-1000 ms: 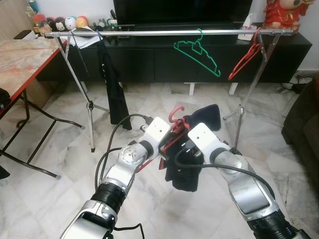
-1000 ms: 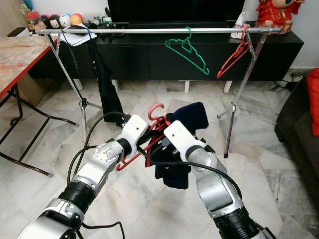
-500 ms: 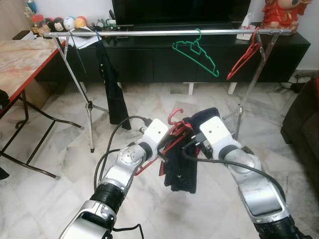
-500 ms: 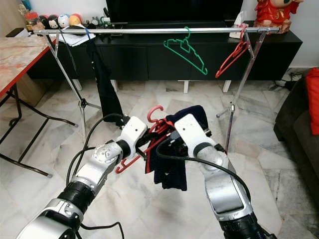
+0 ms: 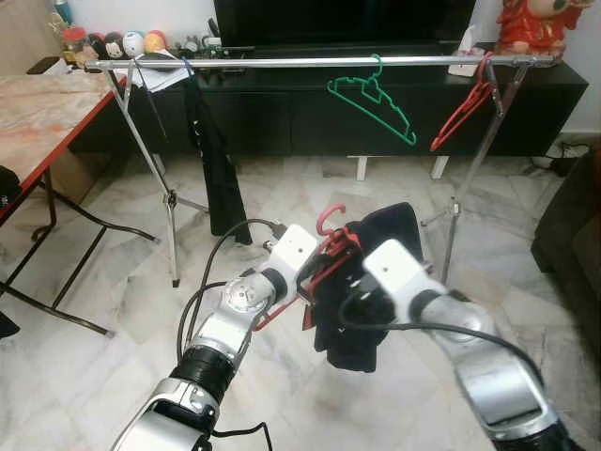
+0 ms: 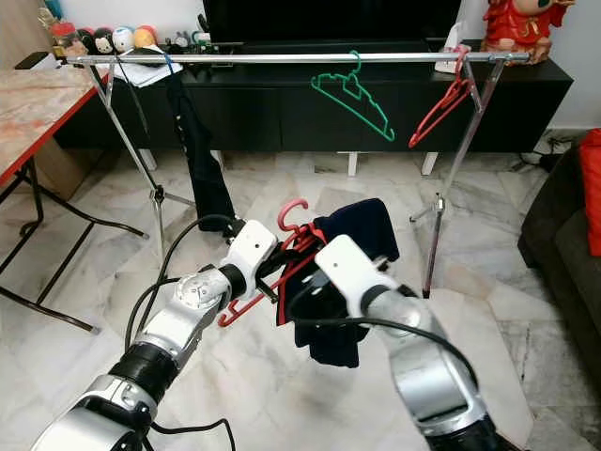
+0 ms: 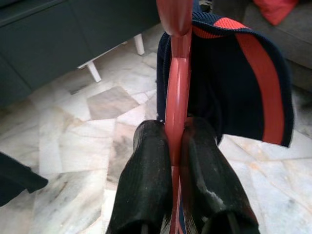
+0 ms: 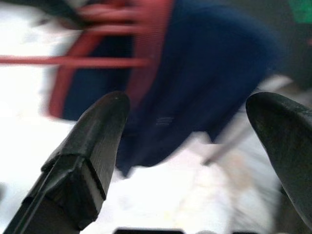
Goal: Hang hanger
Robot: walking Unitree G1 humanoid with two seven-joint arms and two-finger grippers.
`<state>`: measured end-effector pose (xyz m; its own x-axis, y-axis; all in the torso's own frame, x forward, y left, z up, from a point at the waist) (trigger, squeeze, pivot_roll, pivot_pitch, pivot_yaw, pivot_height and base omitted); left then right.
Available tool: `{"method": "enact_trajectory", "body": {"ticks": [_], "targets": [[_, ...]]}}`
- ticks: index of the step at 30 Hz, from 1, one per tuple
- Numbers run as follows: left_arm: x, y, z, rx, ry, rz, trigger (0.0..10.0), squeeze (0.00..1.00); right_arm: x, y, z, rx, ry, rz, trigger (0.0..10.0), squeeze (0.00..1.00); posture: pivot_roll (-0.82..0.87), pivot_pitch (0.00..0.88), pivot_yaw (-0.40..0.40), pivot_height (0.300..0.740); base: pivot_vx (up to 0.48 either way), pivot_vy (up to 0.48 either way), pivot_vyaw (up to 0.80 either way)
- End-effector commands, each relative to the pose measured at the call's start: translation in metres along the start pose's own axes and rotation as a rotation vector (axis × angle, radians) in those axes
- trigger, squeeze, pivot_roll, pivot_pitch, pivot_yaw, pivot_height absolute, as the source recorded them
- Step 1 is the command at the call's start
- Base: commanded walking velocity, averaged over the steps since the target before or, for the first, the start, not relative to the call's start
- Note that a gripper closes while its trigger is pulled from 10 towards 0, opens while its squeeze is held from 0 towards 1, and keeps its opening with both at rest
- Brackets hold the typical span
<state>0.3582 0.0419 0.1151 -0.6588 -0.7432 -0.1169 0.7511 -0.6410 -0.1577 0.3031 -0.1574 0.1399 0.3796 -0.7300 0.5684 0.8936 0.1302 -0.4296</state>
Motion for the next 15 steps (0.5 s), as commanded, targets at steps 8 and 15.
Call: {"method": "enact_trajectory", "body": {"ticks": [8,15], "targets": [[0.009,-0.004,0.001,-0.001,0.052,-0.154,10.0,0.00,0.050,-0.006,0.001,0.036,0.020,-0.189,10.0,0.00,-0.17,0.051,0.078,0.740,0.000,0.000,0.00],[0.028,-0.013,0.001,0.018,0.079,-0.379,10.0,0.00,0.035,0.002,-0.007,0.081,-0.039,0.011,10.0,0.00,-0.18,0.052,0.087,0.740,0.000,0.000,0.00]]}}
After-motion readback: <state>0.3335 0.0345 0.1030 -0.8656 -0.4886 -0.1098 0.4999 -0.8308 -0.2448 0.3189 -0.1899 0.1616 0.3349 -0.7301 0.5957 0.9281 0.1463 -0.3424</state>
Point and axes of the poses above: a point about 5 cm out from each wrist's last joint towards the gripper, its own y axis pointing out of the wrist towards the gripper, its own z axis along the axis of the wrist's last joint, x = y × z, the point moved 2 cm from there along y, pointing out of the wrist towards the gripper, and after that the axes turned 6 degrees about -y, right-handed, at the moved point
